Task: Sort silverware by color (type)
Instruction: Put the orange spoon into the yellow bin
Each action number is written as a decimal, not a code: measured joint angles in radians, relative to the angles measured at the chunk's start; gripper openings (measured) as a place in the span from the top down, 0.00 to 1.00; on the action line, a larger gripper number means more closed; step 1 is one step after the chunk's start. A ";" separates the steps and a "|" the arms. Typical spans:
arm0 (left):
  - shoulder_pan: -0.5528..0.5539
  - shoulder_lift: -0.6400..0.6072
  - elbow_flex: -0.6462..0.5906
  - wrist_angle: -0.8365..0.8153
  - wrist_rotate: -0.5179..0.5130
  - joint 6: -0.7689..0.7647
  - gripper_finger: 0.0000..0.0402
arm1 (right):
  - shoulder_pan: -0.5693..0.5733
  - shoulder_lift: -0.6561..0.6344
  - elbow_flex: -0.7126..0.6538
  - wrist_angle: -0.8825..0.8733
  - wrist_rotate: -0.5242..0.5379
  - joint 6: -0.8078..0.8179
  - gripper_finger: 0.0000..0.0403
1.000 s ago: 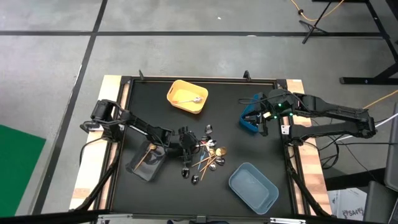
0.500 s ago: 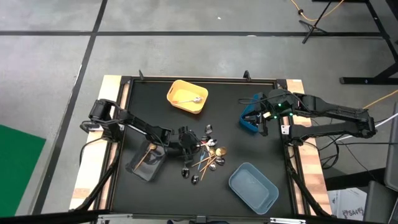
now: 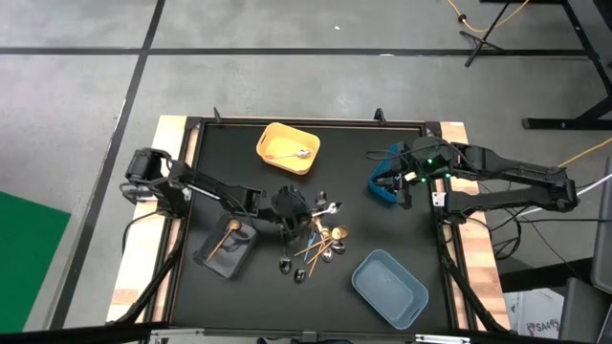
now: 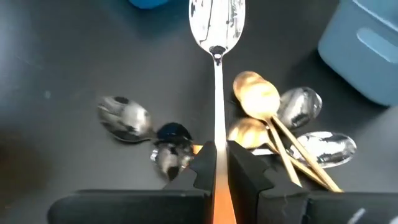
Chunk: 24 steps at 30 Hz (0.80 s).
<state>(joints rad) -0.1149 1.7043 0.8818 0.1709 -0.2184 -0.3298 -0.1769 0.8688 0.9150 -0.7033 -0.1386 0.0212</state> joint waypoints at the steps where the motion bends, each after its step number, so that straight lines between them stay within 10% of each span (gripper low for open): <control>1: 0.007 -0.008 0.000 0.002 0.000 0.000 0.95 | 0.000 0.000 0.000 0.000 0.001 0.000 0.77; 24: 0.231 -0.221 0.000 -0.005 0.004 0.226 0.95 | 0.000 0.000 0.000 -0.002 0.000 0.000 0.77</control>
<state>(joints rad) 0.1160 1.4836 0.8818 0.1657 -0.2146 -0.1036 -0.1772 0.8688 0.9150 -0.7048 -0.1381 0.0208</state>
